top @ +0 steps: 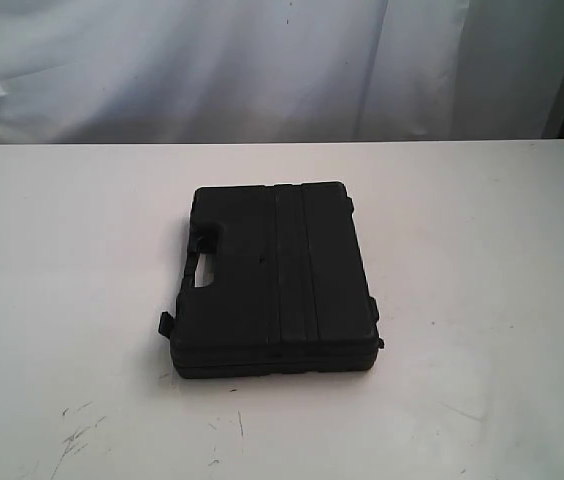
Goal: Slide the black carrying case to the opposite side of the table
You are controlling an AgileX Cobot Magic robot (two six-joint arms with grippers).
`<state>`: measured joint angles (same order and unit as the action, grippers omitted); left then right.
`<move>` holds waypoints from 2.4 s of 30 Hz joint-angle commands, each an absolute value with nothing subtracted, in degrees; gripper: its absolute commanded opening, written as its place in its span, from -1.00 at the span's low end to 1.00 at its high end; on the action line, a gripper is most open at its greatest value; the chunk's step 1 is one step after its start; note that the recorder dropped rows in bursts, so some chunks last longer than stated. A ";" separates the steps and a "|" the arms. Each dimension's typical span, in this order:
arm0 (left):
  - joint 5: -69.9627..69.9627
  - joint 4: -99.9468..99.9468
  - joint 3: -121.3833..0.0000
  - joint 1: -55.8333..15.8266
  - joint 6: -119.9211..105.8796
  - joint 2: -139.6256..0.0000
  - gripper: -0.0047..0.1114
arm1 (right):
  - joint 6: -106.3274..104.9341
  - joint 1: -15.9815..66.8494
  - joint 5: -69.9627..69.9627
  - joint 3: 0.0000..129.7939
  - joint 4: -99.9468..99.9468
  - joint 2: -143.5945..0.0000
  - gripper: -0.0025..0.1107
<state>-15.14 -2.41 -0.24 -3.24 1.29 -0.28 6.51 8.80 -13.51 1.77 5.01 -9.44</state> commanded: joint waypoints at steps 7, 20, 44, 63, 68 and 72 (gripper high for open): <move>-15.25 -2.43 0.00 -3.27 1.25 0.00 -0.92 | 2.70 3.02 -15.07 1.15 0.74 -5.68 -0.96; -15.25 -2.43 0.00 -3.27 1.25 0.00 -0.92 | 2.93 3.02 -17.67 0.00 -0.49 -2.57 -0.96; -15.25 -2.43 0.00 -3.27 1.25 0.00 -0.92 | 3.00 3.02 -17.67 0.00 -1.13 -2.57 -0.96; -1.45 -7.13 0.00 -3.27 1.46 0.00 -0.92 | 2.97 3.02 -17.67 0.00 -1.13 -2.57 -0.96; 1.83 -20.62 0.00 -3.27 11.77 0.00 -0.92 | 2.97 3.02 -17.67 0.00 -1.13 -2.57 -0.96; 1.83 -25.18 0.00 -3.27 13.49 0.00 -0.92 | 2.97 3.02 -17.67 0.00 -1.13 -2.57 -0.96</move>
